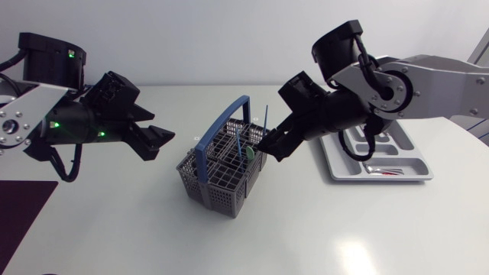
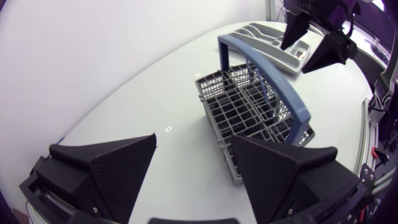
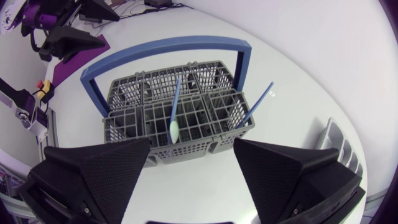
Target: Unload the cutlery basket into the drawer organizer.
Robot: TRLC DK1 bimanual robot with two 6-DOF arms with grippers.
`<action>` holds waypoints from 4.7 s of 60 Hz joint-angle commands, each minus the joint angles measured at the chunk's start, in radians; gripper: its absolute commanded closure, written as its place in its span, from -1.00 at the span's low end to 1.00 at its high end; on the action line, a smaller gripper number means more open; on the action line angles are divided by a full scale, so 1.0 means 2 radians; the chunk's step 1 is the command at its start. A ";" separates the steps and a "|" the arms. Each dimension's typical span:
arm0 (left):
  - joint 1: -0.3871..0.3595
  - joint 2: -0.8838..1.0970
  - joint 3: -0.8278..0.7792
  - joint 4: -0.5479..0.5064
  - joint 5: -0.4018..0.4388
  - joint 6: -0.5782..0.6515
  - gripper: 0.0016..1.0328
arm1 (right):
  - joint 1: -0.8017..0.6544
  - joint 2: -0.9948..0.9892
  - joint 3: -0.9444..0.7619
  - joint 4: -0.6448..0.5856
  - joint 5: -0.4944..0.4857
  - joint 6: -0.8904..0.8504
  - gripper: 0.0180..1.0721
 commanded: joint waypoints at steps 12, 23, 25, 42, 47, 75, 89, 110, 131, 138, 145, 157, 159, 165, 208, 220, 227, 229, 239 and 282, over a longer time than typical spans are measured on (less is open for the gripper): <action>-0.041 -0.044 -0.009 -0.033 0.005 -0.005 -0.62 | 0.010 0.049 0.023 0.046 -0.004 -0.011 -0.64; -0.060 -0.056 -0.021 -0.038 0.005 -0.013 -0.62 | 0.027 0.072 0.026 0.072 -0.006 -0.014 -0.47; -0.064 -0.058 -0.024 -0.038 0.005 -0.015 -0.62 | 0.030 0.075 0.027 0.075 -0.005 -0.013 -0.43; -0.092 -0.072 -0.039 -0.041 0.005 -0.025 -0.62 | 0.037 0.113 0.058 0.079 -0.004 -0.007 -0.18; -0.095 -0.074 -0.044 -0.041 0.005 -0.028 -0.62 | 0.037 0.123 0.063 0.079 -0.004 -0.007 -0.12; -0.120 -0.076 -0.059 -0.035 0.003 -0.033 -0.62 | 0.045 0.141 0.051 0.098 -0.004 0.004 0.56; -0.122 -0.081 -0.065 -0.035 0.003 -0.035 -0.62 | 0.046 0.136 0.048 0.103 0.000 0.011 0.89; -0.119 -0.091 -0.074 -0.033 0.003 -0.032 -0.62 | 0.043 0.086 0.008 0.126 -0.002 0.027 0.89; -0.120 -0.092 -0.075 -0.030 0.003 -0.032 -0.62 | 0.037 0.044 -0.026 0.159 -0.004 0.052 0.89; -0.120 -0.092 -0.075 -0.030 0.003 -0.033 -0.62 | 0.032 0.031 -0.037 0.173 -0.008 0.062 0.89; -0.122 -0.092 -0.076 -0.027 0.003 -0.035 -0.62 | 0.026 0.021 -0.048 0.188 -0.024 0.072 0.89; -0.128 -0.089 -0.076 -0.025 0.003 -0.037 -0.62 | 0.017 -0.010 -0.051 0.198 -0.040 0.084 0.89; -0.129 -0.088 -0.075 -0.025 0.003 -0.038 -0.62 | 0.015 -0.015 -0.051 0.198 -0.043 0.086 0.89; -0.131 -0.087 -0.074 -0.025 0.002 -0.038 -0.62 | 0.011 -0.038 -0.045 0.190 -0.049 0.092 0.89; -0.151 -0.078 -0.067 -0.025 -0.007 -0.041 -0.62 | -0.161 -0.104 0.044 -0.027 -0.093 0.047 0.89; -0.153 -0.078 -0.067 -0.025 -0.008 -0.041 -0.62 | -0.221 -0.051 0.066 -0.069 -0.087 0.024 0.89; -0.156 -0.078 -0.065 -0.025 -0.008 -0.042 -0.62 | -0.240 -0.021 0.078 -0.076 -0.062 0.020 0.89; -0.157 -0.078 -0.065 -0.025 -0.008 -0.043 -0.62 | -0.245 -0.016 0.079 -0.075 -0.052 0.019 0.89; -0.158 -0.078 -0.066 -0.025 -0.009 -0.043 -0.62 | -0.260 0.029 0.092 -0.076 -0.020 0.016 0.89; -0.154 -0.087 -0.068 -0.029 -0.010 -0.041 -0.62 | -0.280 0.223 0.202 -0.110 0.013 0.014 0.89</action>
